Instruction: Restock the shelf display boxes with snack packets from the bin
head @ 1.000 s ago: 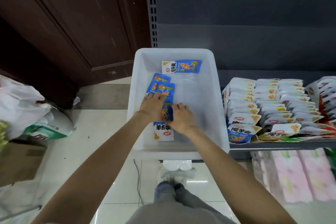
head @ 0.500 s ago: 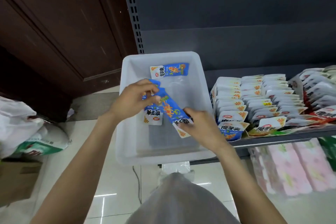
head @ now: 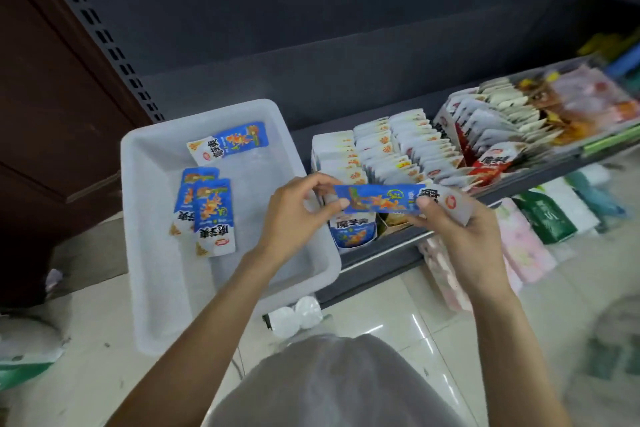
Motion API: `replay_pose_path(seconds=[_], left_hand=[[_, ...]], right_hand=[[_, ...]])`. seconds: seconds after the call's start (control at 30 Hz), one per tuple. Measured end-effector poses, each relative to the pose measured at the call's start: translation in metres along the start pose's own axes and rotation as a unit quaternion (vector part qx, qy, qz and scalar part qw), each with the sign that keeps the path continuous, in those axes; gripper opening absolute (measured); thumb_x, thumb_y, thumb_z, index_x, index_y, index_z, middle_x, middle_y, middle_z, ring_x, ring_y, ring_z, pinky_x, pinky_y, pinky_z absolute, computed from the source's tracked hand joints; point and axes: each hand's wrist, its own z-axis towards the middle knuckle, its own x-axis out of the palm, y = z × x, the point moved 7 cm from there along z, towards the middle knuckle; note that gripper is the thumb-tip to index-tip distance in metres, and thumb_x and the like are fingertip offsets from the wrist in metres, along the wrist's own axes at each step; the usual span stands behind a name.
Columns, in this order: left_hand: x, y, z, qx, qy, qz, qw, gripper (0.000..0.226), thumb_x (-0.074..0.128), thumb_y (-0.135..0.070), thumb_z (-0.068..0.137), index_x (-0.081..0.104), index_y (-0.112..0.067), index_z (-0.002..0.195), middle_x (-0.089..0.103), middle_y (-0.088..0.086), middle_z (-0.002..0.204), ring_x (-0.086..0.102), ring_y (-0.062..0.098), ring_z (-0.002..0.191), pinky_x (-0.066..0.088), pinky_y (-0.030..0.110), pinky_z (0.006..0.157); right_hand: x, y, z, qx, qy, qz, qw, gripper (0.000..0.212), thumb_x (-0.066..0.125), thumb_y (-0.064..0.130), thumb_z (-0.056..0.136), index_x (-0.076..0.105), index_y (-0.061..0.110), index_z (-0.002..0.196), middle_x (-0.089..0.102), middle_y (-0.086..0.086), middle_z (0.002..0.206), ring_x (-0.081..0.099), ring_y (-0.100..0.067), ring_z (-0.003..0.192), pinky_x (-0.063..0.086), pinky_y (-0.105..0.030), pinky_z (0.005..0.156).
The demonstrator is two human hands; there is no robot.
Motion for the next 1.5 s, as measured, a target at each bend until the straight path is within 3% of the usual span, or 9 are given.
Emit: replay_pose_path(seconds=[0.1,0.27,0.47,0.63,0.93,1.1,1.33,1.43,1.5], left_hand=[[0.014,0.003,-0.002,0.077,0.037,0.202,0.976,0.027,0.078,-0.034,0.073,0.068,-0.025,0.096,0.062,-0.008,0.102,0.054,0.014,0.094,0.045,0.031,0.081],[0.019,0.000,0.004,0.139,0.020,0.310,0.940,0.020,0.082,-0.024,0.070,0.073,-0.014,0.085,0.060,0.002,0.095,0.055,0.023,0.083,0.047,0.033,0.072],[0.019,-0.001,0.010,0.140,0.041,0.309,0.940,0.016,0.079,-0.024,0.073,0.075,-0.014,0.086,0.059,0.001,0.095,0.054,0.020,0.084,0.038,0.025,0.068],[0.017,-0.001,0.011,0.142,0.045,0.308,0.940,0.014,0.077,-0.026,0.075,0.076,-0.016,0.086,0.059,0.000,0.096,0.053,0.019,0.084,0.039,0.025,0.067],[0.019,0.001,0.009,0.137,0.057,0.270,0.951,0.011,0.075,-0.024,0.079,0.075,-0.017,0.088,0.058,-0.002,0.101,0.058,0.015,0.083,0.049,0.030,0.070],[0.005,0.003,-0.004,0.128,0.043,0.216,0.967,0.015,0.064,-0.028,0.086,0.073,-0.022,0.097,0.060,-0.009,0.109,0.059,0.005,0.095,0.053,0.029,0.074],[-0.094,0.035,-0.055,-0.013,-0.237,0.040,0.971,0.015,0.057,-0.020,0.091,0.069,-0.019,0.100,0.065,-0.011,0.098,0.058,-0.001,0.086,0.045,0.012,0.076],[-0.123,0.078,-0.076,-0.110,-0.323,0.001,0.940,0.014,0.057,-0.021,0.091,0.067,-0.024,0.100,0.068,-0.006,0.095,0.059,0.007,0.076,0.049,0.023,0.067],[-0.125,0.113,-0.073,-0.182,-0.285,0.043,0.940,0.025,0.060,-0.017,0.088,0.062,-0.023,0.111,0.066,0.001,0.096,0.062,0.018,0.085,0.051,0.036,0.074]], right_hand=[[-0.035,0.012,-0.008,-0.091,-0.048,-0.099,0.990,0.022,0.063,0.009,0.088,0.070,0.027,0.079,0.069,0.004,0.079,0.064,-0.013,0.080,0.050,-0.016,0.072],[-0.023,0.015,-0.014,-0.181,-0.005,-0.272,0.945,0.006,0.068,0.020,0.085,0.069,0.025,0.089,0.065,0.024,0.081,0.058,0.008,0.078,0.041,-0.009,0.072],[0.042,-0.021,0.005,-0.264,0.123,-0.478,0.829,0.032,0.071,-0.006,0.065,0.073,0.009,0.094,0.072,-0.007,0.084,0.068,-0.026,0.072,0.053,-0.029,0.059],[0.069,-0.039,0.014,-0.288,0.142,-0.588,0.742,0.030,0.083,-0.004,0.053,0.072,0.011,0.076,0.066,-0.004,0.066,0.061,-0.025,0.047,0.041,-0.022,0.038],[0.072,-0.038,0.019,-0.317,0.084,-0.584,0.743,0.016,0.085,0.012,0.064,0.070,0.013,0.069,0.066,0.000,0.065,0.061,-0.021,0.050,0.027,-0.015,0.050],[0.071,-0.034,0.018,-0.331,0.083,-0.571,0.747,0.017,0.086,0.015,0.064,0.072,0.015,0.072,0.068,0.001,0.068,0.063,-0.019,0.053,0.036,-0.016,0.046],[0.091,0.037,0.001,-0.309,0.080,-0.322,0.891,0.019,0.056,0.030,0.092,0.069,0.015,0.092,0.068,0.007,0.085,0.061,-0.009,0.072,0.048,-0.019,0.062],[0.157,0.020,0.000,-0.298,0.178,-0.283,0.894,0.013,0.056,0.019,0.090,0.069,0.015,0.093,0.068,0.007,0.089,0.061,-0.008,0.075,0.051,-0.024,0.065],[0.209,-0.019,0.011,-0.270,0.244,-0.346,0.865,0.017,0.057,0.017,0.088,0.068,0.015,0.101,0.068,0.003,0.098,0.064,-0.013,0.085,0.052,-0.032,0.072]])
